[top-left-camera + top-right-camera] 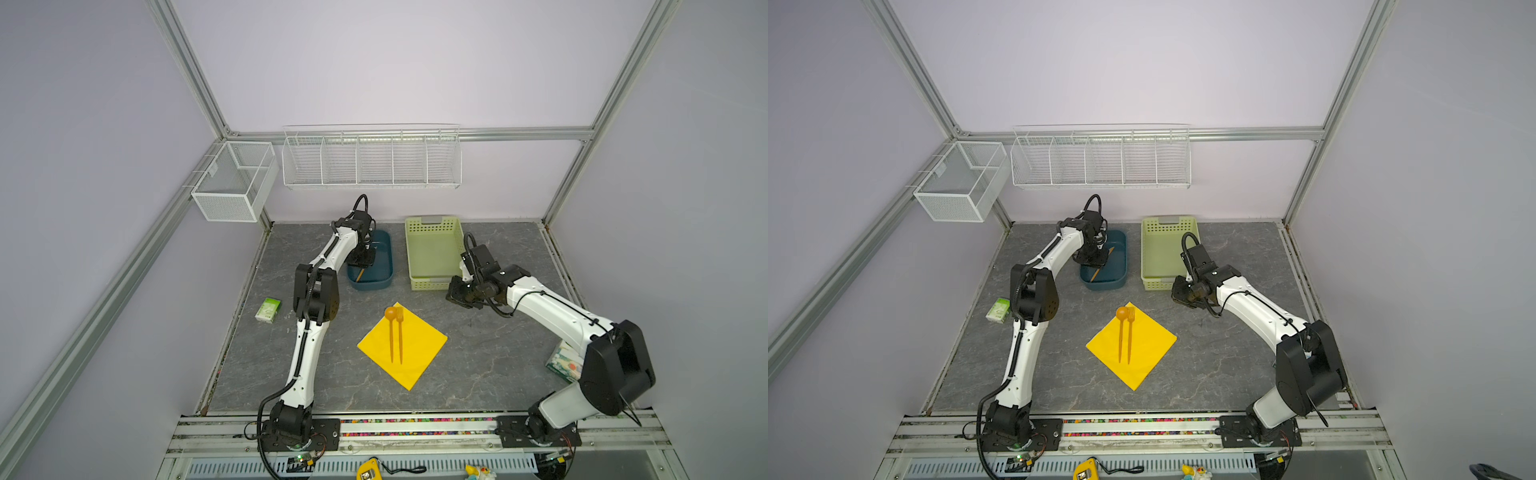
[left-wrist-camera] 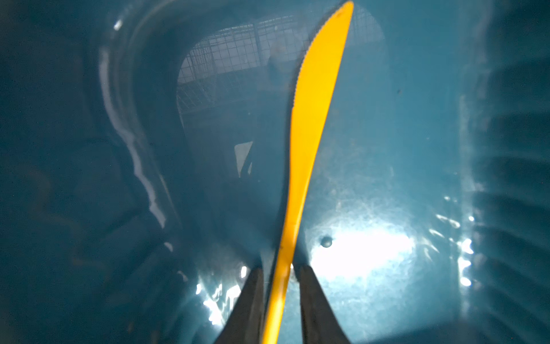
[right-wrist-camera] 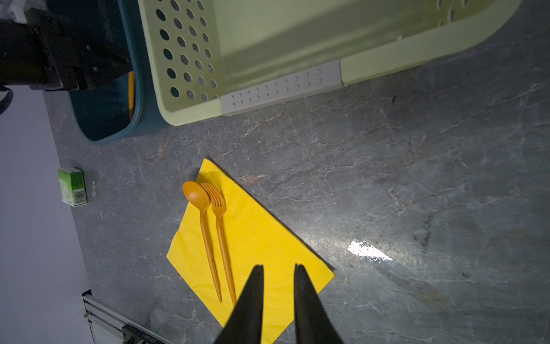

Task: Place the utensils on the paper napkin and roll it up
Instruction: 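Close the left gripper on the yellow knife handle in the tray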

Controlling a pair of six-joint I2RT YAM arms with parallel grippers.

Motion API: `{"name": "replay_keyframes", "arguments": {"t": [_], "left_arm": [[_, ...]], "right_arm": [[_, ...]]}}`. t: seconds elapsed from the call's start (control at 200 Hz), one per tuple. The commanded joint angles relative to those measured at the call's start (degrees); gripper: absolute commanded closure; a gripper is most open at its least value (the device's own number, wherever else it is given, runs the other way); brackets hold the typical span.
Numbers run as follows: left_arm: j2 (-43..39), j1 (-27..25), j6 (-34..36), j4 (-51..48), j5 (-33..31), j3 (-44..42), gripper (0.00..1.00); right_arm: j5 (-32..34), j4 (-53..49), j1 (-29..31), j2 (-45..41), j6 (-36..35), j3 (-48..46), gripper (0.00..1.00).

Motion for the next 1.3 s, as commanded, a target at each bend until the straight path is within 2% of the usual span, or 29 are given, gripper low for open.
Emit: {"name": "replay_keyframes", "arguments": {"t": [0.0, 0.215, 0.4, 0.555, 1.295], "left_arm": [[3.5, -0.4, 1.6, -3.8, -1.0, 1.4, 0.8], [3.9, -0.5, 1.9, -4.5, -0.7, 1.4, 0.9], [2.9, -0.6, 1.7, -4.1, -0.5, 1.3, 0.95], [-1.3, -0.8, 0.8, 0.1, 0.5, -3.2, 1.0], [-25.0, -0.9, -5.9, 15.2, 6.1, -26.0, 1.0]], "right_arm": [[0.1, -1.0, -0.3, -0.4, 0.5, 0.7, 0.78], [0.7, -1.8, -0.3, -1.5, 0.5, 0.7, 0.78], [1.4, -2.5, -0.3, -2.6, 0.4, 0.6, 0.78], [1.4, -2.8, -0.3, -3.2, 0.6, 0.7, 0.78], [3.2, -4.3, -0.3, -9.8, 1.6, -2.2, 0.78]]}}
